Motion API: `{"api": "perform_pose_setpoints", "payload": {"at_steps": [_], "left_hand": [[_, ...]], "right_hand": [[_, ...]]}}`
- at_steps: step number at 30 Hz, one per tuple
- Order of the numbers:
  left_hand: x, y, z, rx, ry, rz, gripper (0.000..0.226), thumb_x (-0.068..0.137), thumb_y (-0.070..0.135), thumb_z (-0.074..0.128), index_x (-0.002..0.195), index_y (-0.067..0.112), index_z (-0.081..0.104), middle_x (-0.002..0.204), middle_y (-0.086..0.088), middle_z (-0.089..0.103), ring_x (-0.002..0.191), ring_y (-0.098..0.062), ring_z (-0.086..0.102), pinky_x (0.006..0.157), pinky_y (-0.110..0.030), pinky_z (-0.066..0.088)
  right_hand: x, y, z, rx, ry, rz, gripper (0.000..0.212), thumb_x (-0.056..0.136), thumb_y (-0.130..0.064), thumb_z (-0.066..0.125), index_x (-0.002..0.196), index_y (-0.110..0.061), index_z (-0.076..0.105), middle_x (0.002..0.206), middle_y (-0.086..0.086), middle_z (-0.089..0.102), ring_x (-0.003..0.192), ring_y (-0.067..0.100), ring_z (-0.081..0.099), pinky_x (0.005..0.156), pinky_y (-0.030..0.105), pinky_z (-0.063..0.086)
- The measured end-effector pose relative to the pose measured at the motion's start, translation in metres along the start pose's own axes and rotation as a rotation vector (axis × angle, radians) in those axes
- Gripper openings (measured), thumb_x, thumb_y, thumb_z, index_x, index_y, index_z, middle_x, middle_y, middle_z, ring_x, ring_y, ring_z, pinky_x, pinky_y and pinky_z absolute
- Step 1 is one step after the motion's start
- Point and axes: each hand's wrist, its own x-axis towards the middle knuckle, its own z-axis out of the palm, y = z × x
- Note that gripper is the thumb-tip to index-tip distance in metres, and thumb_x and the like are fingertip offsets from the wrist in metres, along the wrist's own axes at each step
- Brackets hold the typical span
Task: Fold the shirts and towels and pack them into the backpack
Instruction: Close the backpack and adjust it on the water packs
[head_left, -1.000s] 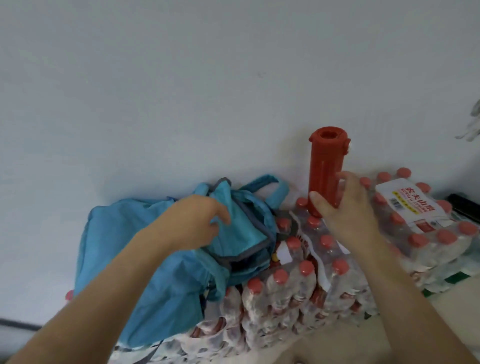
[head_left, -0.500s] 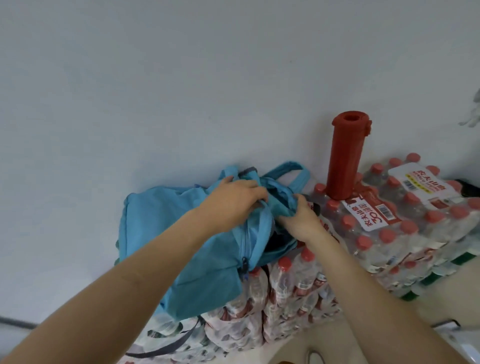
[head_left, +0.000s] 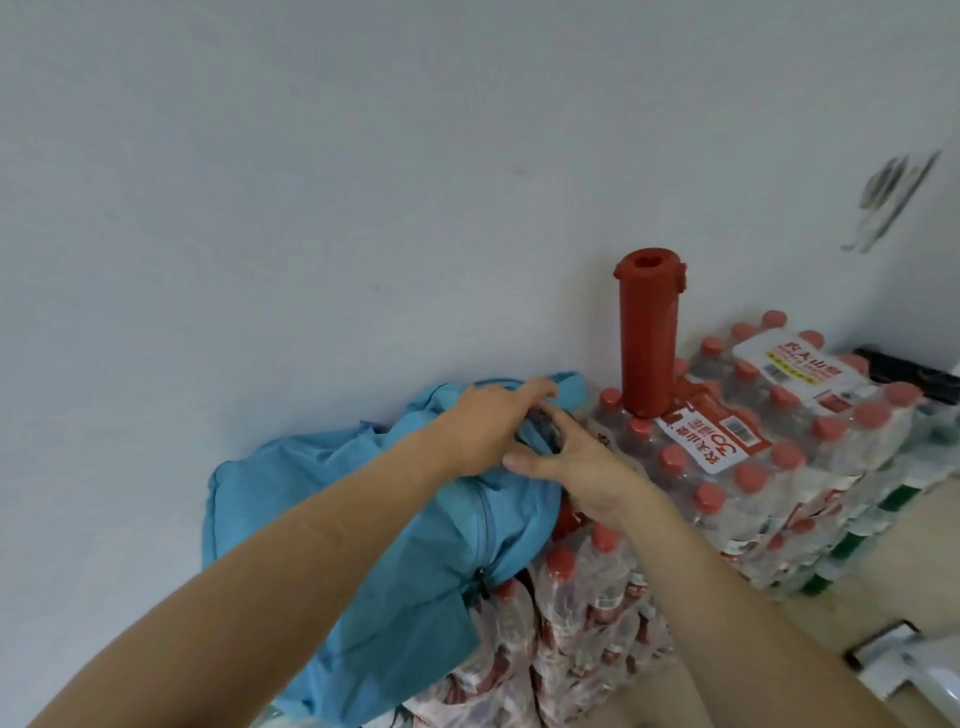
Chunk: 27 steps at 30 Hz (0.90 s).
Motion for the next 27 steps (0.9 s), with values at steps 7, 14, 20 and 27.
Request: {"api": "perform_pose_setpoints", "payload": {"at_steps": [7,14,20,27], "left_hand": [[-0.043,-0.031,-0.088,-0.036,0.057,-0.092,0.094,0.057,0.068,0.075,0.137,0.031,0.044,0.12,0.003,0.045,0.114,-0.018,0.038,0.101,-0.031,0.033],[-0.13,-0.03,-0.186,0.045,0.397,-0.287,0.047,0.07,0.058,0.071,0.096,0.022,0.053,0.079,0.011,0.059,0.073,-0.004,0.054,0.065,-0.025,0.04],[-0.174,-0.035,-0.223,0.091,0.642,-0.369,0.038,0.081,0.053,0.063,0.098,0.02,0.052,0.077,0.007,0.061,0.072,-0.011,0.057,0.065,-0.029,0.044],[-0.137,-0.044,-0.164,-0.232,0.62,-0.427,0.055,0.079,0.046,0.071,0.118,0.028,0.037,0.107,0.01,0.06,0.088,-0.008,0.059,0.073,-0.017,0.045]], "right_hand": [[-0.01,-0.085,0.047,-0.486,-0.023,-0.435,0.047,0.079,0.004,0.06,0.103,-0.031,0.04,0.089,-0.002,0.066,0.073,0.007,0.059,0.055,0.026,0.045],[-0.004,-0.206,0.116,-0.596,-0.179,-0.784,0.047,0.071,0.014,0.05,0.102,-0.02,0.041,0.08,0.003,0.071,0.065,0.011,0.056,0.058,0.029,0.043],[-0.002,-0.248,0.158,-0.569,-0.157,-0.957,0.046,0.075,0.004,0.063,0.107,-0.026,0.049,0.098,-0.002,0.065,0.085,0.005,0.061,0.069,0.014,0.045],[0.034,-0.198,0.124,-0.699,0.033,-0.86,0.029,0.079,-0.004,0.064,0.1,-0.023,0.065,0.089,-0.014,0.066,0.086,-0.003,0.06,0.079,0.015,0.048]]}}
